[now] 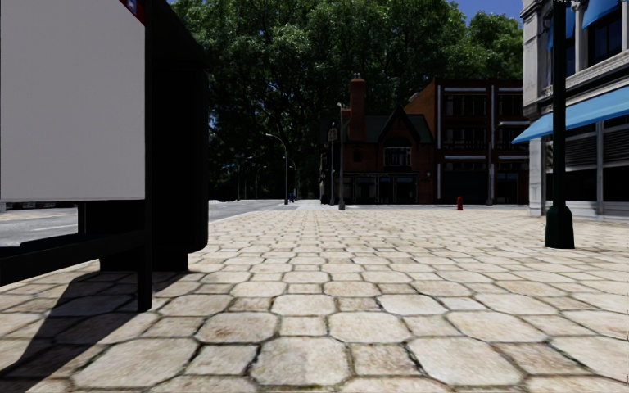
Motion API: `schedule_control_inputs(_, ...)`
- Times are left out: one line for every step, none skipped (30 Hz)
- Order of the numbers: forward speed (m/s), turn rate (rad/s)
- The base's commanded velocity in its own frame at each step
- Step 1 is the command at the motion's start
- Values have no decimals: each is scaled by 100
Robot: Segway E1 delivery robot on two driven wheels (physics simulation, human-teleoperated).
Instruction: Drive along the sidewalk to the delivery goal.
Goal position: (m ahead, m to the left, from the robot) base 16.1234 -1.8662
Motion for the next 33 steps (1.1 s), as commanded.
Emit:
schedule_control_inputs(200,0)
schedule_control_inputs(200,0)
schedule_control_inputs(200,0)
schedule_control_inputs(200,0)
schedule_control_inputs(200,0)
schedule_control_inputs(200,0)
schedule_control_inputs(200,0)
schedule_control_inputs(200,0)
schedule_control_inputs(200,0)
schedule_control_inputs(200,0)
schedule_control_inputs(200,0)
schedule_control_inputs(200,0)
schedule_control_inputs(200,0)
schedule_control_inputs(200,0)
schedule_control_inputs(200,0)
schedule_control_inputs(200,0)
schedule_control_inputs(200,0)
schedule_control_inputs(200,0)
schedule_control_inputs(200,0)
schedule_control_inputs(200,0)
schedule_control_inputs(200,0)
schedule_control_inputs(200,0)
schedule_control_inputs(200,0)
schedule_control_inputs(200,0)
schedule_control_inputs(200,0)
schedule_control_inputs(200,0)
schedule_control_inputs(200,0)
schedule_control_inputs(200,0)
schedule_control_inputs(200,0)
schedule_control_inputs(200,0)
schedule_control_inputs(200,0)
schedule_control_inputs(200,0)
schedule_control_inputs(200,0)
